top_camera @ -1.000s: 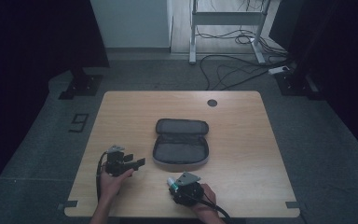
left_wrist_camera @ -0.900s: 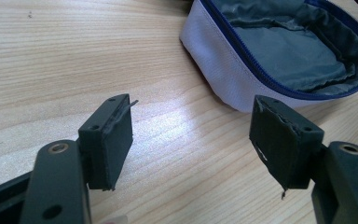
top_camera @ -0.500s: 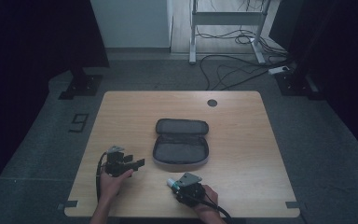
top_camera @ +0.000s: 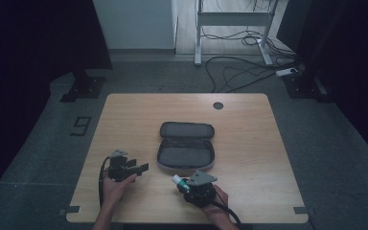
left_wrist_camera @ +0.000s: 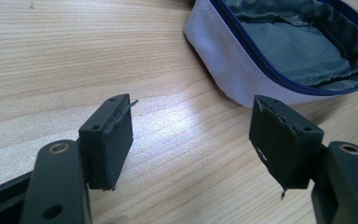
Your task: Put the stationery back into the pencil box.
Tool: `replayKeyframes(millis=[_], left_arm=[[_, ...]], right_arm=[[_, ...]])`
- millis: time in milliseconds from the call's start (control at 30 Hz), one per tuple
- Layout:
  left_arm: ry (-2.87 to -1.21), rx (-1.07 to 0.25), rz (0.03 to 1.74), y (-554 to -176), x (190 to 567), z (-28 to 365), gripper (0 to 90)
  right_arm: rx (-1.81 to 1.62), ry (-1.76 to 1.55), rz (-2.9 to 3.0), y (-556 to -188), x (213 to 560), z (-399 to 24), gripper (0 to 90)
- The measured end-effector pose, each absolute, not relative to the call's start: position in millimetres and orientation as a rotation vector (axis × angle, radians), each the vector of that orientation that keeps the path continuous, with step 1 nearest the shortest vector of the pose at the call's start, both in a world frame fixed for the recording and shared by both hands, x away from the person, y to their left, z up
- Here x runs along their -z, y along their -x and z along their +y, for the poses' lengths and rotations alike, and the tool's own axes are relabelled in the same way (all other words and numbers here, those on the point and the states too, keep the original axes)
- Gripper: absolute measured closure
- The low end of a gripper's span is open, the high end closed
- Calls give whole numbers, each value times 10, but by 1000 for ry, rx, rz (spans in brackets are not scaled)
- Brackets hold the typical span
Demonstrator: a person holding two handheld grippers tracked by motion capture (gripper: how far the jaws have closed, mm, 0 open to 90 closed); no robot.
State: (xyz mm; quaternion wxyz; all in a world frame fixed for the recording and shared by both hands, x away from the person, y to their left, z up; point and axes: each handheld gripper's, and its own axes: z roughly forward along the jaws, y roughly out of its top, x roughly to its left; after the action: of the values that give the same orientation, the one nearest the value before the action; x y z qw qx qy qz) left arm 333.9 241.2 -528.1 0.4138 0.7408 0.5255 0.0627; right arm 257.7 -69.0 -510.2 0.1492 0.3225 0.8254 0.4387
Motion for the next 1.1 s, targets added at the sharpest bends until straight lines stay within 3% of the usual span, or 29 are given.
replayKeyframes(millis=[1100], left_arm=[[-1843,-140,1310,-3321,5254,2438,311]], right_arm=[[-1213,-1136,2266,-3558,4887,-750,650]])
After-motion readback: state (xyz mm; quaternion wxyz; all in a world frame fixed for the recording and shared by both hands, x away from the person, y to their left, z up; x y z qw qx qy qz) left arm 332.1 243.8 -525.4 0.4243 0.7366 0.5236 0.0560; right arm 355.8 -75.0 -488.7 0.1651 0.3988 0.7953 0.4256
